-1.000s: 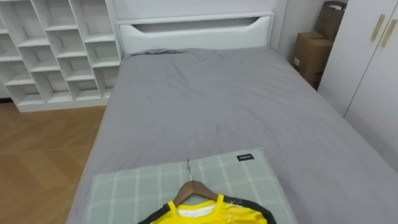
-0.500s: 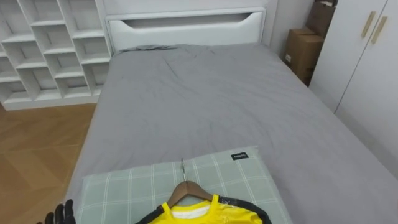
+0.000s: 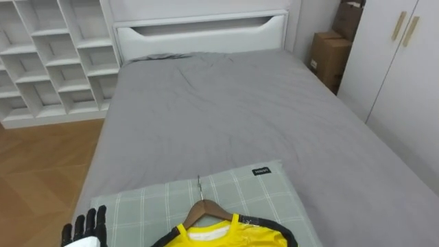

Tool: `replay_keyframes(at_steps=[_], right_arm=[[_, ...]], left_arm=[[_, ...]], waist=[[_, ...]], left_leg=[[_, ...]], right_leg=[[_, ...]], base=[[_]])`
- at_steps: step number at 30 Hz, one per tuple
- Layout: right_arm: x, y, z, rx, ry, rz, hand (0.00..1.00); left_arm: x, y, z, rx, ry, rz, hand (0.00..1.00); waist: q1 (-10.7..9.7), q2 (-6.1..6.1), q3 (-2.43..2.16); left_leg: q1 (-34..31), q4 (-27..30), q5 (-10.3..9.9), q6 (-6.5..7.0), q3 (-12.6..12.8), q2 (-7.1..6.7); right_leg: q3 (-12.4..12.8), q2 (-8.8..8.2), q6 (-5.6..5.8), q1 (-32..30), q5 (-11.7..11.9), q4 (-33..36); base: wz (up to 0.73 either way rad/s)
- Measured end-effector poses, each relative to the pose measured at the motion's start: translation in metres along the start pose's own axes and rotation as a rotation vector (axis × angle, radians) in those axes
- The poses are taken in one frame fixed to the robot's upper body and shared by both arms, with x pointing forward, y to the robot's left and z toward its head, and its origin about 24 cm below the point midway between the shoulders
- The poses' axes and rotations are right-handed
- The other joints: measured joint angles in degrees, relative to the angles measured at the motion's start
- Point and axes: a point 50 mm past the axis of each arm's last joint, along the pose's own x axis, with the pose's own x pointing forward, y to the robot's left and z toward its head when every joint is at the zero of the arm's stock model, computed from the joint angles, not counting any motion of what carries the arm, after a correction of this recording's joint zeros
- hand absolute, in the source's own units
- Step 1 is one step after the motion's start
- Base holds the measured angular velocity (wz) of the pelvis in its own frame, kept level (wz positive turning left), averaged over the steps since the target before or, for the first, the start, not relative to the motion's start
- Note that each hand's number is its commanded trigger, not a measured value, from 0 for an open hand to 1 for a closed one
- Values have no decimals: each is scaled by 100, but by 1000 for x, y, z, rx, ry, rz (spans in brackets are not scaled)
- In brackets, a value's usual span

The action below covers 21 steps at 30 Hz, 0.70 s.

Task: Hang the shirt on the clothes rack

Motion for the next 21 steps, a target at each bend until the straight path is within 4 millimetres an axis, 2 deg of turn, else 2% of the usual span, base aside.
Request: replay_keyframes(at_steps=[11,16,21], right_arm=[[0,1,1,7,-6,9,0],[1,2,3,-6,-7,15,0],[1,2,6,-8,-11,14,0]], left_arm=[[-2,-3,9,25,-52,-19,0],[-4,-8,16,48,-101,-61,0],[2,-7,27,47,-144,-72,0]], waist=[[-34,-14,11],[-29,-5,15],[-52,36,54]], left_leg=[[-46,-37,0,0,68,8],[-25,-31,0,0,153,10],[-21,-31,0,1,161,12]], right_leg=[[55,5,0,-99,1,11],[170,5,1,-121,2,12],[177,3,3,-159,3,54]], base=[[-2],[-11],[-1]])
